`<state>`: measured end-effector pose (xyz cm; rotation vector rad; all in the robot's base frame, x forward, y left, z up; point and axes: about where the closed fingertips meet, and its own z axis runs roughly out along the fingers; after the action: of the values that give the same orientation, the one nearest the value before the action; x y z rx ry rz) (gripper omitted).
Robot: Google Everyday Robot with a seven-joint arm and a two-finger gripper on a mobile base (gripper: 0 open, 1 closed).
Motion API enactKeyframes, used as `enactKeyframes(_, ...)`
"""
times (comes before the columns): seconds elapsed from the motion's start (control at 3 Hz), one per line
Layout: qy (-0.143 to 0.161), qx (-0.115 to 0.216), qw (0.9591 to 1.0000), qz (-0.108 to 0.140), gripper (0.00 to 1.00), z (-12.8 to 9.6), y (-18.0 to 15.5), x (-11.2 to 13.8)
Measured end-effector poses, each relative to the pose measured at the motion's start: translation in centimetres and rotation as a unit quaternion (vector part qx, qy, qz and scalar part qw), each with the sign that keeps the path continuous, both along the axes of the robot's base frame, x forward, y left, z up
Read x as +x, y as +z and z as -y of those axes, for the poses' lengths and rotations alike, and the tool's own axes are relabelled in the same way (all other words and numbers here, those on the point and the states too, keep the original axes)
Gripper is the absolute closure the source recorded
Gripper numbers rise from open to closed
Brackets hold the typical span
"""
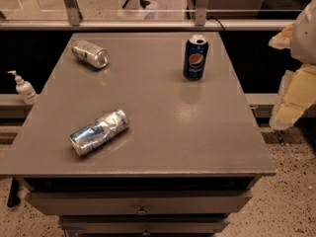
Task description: Knock pepsi can over
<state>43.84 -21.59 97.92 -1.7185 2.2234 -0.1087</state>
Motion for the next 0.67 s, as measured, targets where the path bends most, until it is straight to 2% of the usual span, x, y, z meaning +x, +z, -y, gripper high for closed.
enactKeyframes(0.33, 0.0, 0.0, 1.0, 0.0, 0.0, 0.0, 0.0, 0.0)
enactKeyframes(0.67, -0.007, 0.036, 0.9992, 0.018, 0.0, -0.6, -0.6, 1.6)
